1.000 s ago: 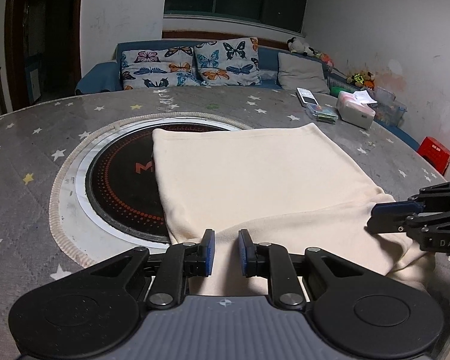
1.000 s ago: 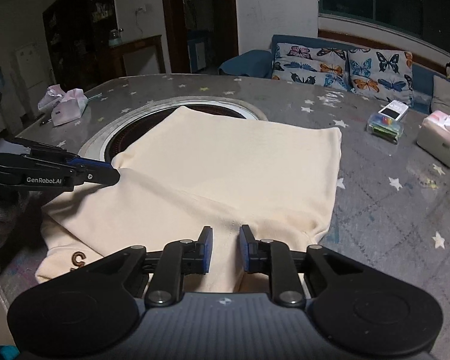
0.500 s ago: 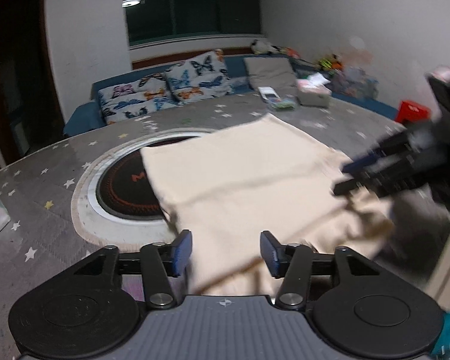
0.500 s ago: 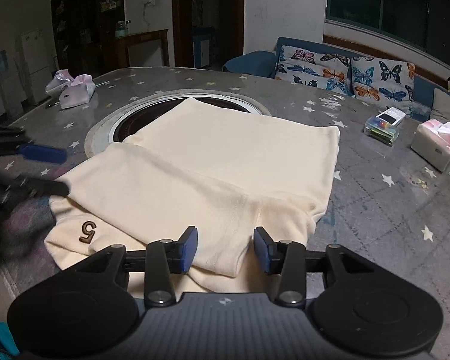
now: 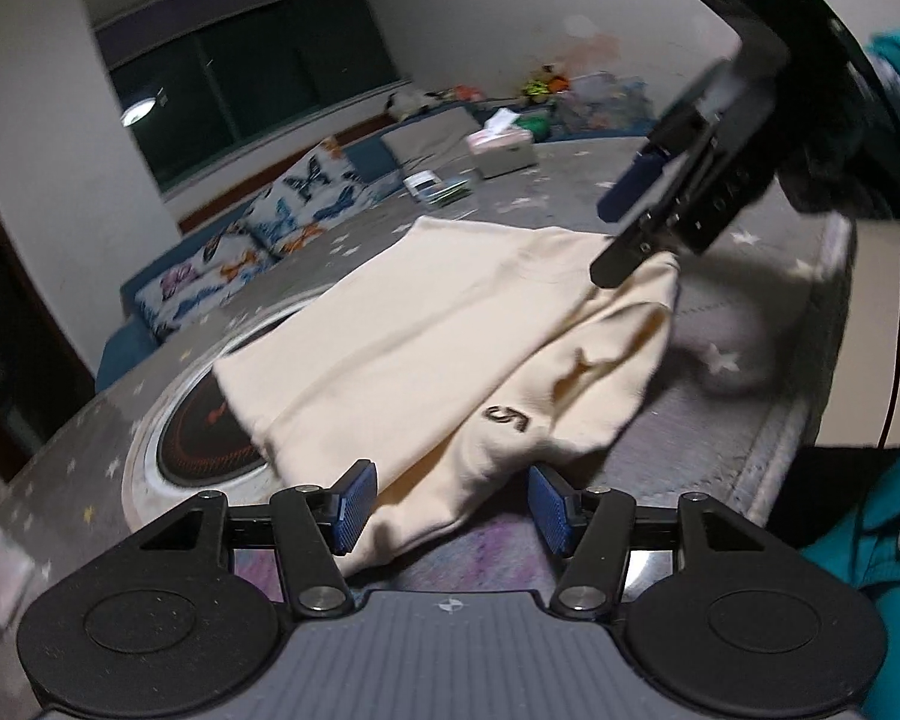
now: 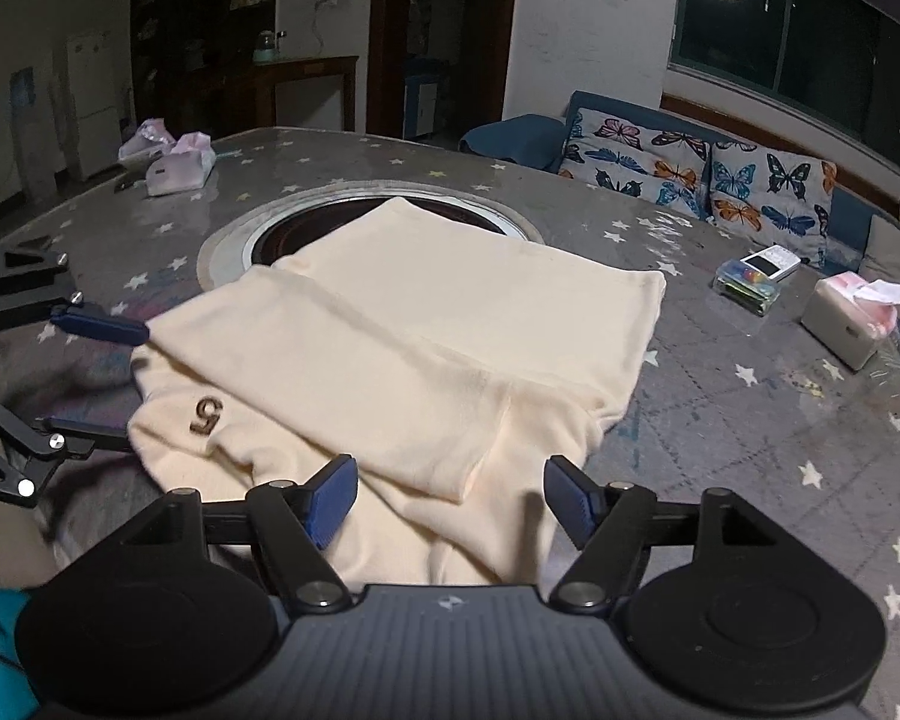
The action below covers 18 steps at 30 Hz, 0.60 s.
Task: Fold clothes
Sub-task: 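Grasp the sweatshirt hem edge with the left gripper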
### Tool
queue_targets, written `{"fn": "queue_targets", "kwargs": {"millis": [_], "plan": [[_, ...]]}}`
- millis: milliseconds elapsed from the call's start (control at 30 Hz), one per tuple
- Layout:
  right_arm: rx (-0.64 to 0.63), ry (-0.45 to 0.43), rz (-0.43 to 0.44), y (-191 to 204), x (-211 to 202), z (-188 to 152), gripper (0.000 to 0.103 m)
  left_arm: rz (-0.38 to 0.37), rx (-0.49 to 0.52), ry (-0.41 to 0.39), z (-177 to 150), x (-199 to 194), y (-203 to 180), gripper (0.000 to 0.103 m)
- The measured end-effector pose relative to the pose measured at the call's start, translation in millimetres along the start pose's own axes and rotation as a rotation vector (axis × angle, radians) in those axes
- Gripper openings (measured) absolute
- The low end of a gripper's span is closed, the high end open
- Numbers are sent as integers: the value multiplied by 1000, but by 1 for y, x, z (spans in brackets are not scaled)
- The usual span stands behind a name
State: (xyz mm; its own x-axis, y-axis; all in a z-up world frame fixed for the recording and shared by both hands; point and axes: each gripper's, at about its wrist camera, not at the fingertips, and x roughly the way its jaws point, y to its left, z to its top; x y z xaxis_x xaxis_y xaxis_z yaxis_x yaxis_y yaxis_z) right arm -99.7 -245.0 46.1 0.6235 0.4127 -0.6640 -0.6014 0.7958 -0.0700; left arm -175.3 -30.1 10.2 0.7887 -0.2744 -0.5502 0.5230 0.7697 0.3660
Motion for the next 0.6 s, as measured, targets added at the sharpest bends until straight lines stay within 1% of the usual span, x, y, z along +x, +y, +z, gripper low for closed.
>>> {"fn": "queue_targets", "kwargs": {"millis": [100,200,233,267,367,400,467,500,600], "plan": [[-32,7,-6,2,-8,-4,81,-1,22,-8,-1,3,-5,59],[-70,17,-4,5,-13,-8,82,-1,26,-15,-1,7,-7,58],[-84,22,-3,7,-15,-9,82,-1,25,-18,-1,8,-7,56],[-98,22,1,9,-17,-11,82,-1,26,-21,0,9,-7,53],[-137,28,6,16,-20,-15,83,-13,18,-32,2,11,-6,36],[-142,29,10,17,-20,-16,83,-20,11,-36,3,12,-5,26],[-160,29,25,22,-19,-18,83,-25,-10,-46,5,14,-3,19],[-172,28,29,25,-19,-19,83,-23,-24,-52,7,13,-1,14],[-213,12,33,33,-18,-21,83,-26,-99,-62,13,14,11,11]]}}
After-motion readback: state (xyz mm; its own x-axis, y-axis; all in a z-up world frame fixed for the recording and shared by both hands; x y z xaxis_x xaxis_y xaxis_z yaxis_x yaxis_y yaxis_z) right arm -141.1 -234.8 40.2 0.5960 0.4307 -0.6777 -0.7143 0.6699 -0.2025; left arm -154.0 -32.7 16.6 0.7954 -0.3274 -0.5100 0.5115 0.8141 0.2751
